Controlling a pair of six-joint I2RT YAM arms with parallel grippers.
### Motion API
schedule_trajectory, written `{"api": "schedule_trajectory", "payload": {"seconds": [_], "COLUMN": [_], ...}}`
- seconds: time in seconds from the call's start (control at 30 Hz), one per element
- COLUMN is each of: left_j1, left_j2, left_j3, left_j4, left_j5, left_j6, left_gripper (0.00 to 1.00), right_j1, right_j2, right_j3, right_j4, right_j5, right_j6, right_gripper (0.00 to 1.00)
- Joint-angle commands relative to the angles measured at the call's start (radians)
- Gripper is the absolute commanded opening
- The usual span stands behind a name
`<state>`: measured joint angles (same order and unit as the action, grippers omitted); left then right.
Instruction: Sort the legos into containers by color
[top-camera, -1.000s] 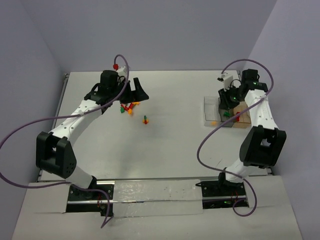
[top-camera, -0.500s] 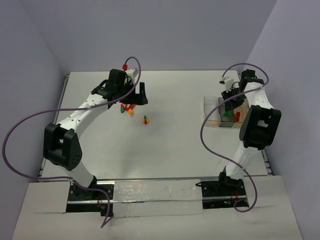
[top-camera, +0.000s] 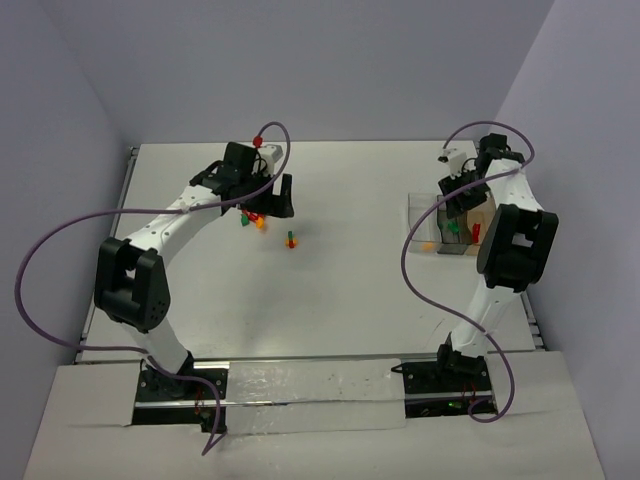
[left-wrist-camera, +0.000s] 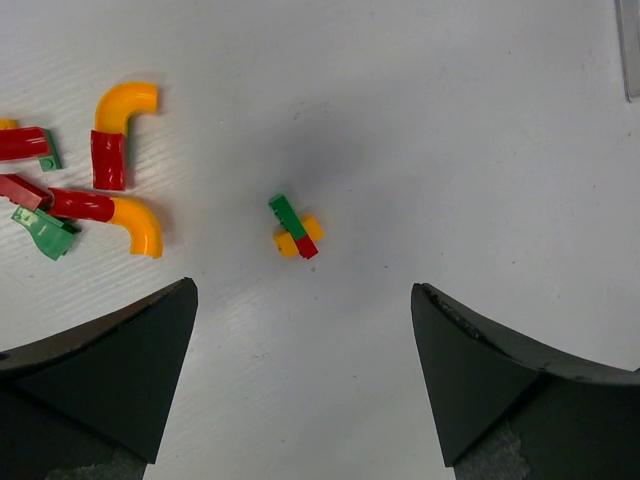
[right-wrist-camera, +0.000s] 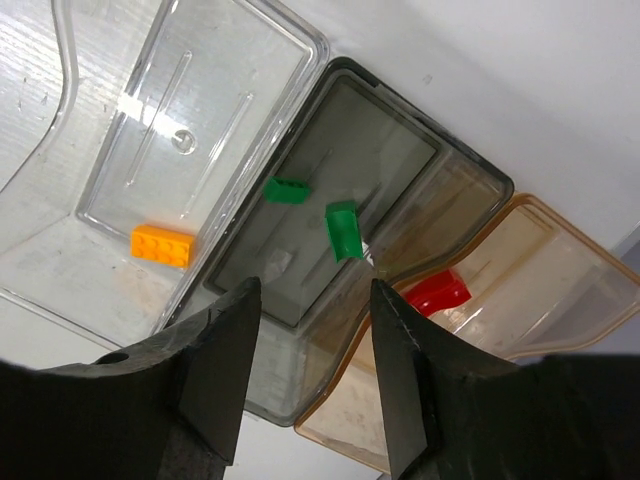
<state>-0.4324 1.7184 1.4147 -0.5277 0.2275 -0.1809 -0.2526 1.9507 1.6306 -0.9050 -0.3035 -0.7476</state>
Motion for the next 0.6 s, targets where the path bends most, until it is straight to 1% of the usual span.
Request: {"api": "schedule_trajectory", "payload": {"seconds": [0.0, 0.1, 0.23, 0.27, 0.33, 0.43, 0.53, 0.57], "left_j1": [-0.001, 0.000, 0.000, 0.001, 0.000, 0.001, 0.006, 0.011], "left_j2": [-0.006, -0.011, -0.003, -0.002, -0.002, -0.007, -0.002, 0.004], "left_j3": [0.013, -0.023, -0.052, -0.068, -0.084, -0.116, -0.134, -0.138], "left_j4": [-0.004, 0.007, 0.015, 0.028, 0.039, 0.067, 0.076, 0.087], "left_j5": [0.032, 0.091, 0.136, 0.143, 0.156, 0.211, 0.286, 0.301], "left_j6": [0.077, 0.147, 0.319, 0.359, 0.420, 0.555, 0.652, 0.663], "left_gripper": [0.94, 0.88, 0.79, 0.76, 0.74, 0.67, 0.60, 0.60], "right_j1": [0.015, 0.032, 0.071, 0.088, 0.108, 0.154, 0.183, 0.189], "right_j2": [-0.029, -0.063, -0.123, -0.145, -0.167, -0.222, -0.247, -0.249], "right_j3": [0.051, 0.077, 0.095, 0.095, 0.088, 0.055, 0.031, 0.029], "right_j4": [-0.010, -0.046, -0.077, -0.083, -0.087, -0.076, -0.071, -0.071], "right_j5": [-0.016, -0.071, -0.152, -0.175, -0.197, -0.235, -0.253, -0.260], "right_j6": [0.021, 0.046, 0.106, 0.124, 0.143, 0.185, 0.206, 0.209], "right_gripper": [0.58, 0.63, 0.80, 0.87, 0.89, 0.89, 0.89, 0.89]}}
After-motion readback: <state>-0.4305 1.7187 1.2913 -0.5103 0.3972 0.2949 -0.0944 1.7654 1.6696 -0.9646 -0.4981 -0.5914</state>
